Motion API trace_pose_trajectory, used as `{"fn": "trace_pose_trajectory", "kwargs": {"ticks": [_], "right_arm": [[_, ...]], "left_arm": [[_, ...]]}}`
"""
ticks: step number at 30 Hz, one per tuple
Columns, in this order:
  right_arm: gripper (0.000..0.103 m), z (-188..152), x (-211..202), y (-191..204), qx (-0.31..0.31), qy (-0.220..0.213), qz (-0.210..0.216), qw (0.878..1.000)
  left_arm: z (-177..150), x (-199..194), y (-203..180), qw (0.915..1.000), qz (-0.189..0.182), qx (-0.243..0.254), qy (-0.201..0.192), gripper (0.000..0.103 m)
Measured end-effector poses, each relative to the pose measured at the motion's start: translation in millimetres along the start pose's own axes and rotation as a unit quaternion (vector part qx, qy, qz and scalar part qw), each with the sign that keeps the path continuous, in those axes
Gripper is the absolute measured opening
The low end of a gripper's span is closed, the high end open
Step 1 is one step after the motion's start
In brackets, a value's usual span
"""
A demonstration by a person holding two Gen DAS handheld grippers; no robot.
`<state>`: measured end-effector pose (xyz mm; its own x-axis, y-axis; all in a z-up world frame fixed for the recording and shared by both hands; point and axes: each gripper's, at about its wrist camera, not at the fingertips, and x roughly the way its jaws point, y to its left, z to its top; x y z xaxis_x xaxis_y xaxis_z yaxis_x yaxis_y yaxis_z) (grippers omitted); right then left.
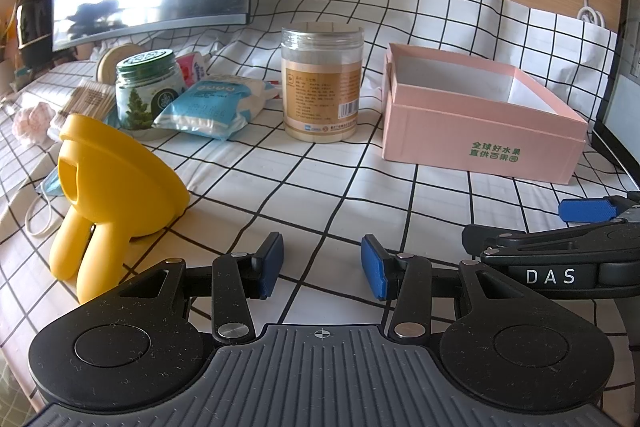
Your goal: Organize soft objects
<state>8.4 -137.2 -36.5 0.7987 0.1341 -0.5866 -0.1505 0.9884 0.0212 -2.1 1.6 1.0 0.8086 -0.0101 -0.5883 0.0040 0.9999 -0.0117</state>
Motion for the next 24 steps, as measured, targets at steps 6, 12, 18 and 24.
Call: {"fn": "trace_pose_trajectory", "kwargs": {"ticks": [6,12,18,24], "right_arm": [[0.103,-0.1,0.1,0.1,0.0,0.0,0.0,1.0],[0.103,-0.4,0.2,0.2,0.0,0.0,0.0,1.0],[0.103,-1.8,0.8,0.7,0.0,-0.001,0.0,1.0],[0.103,-3.3,0.5,-1.8,-0.004,0.008,0.012,1.0]], "left_arm": [[0.1,0.2,-0.6,1.0,0.0,0.0,0.0,0.047],[0.1,0.2,-0.6,1.0,0.0,0.0,0.0,0.047],[0.7,1.1,-0.9,1.0,0.002,0.001,0.001,0.048],[2.8,1.8,-0.5,1.0,0.001,0.001,0.007,0.048]]}}
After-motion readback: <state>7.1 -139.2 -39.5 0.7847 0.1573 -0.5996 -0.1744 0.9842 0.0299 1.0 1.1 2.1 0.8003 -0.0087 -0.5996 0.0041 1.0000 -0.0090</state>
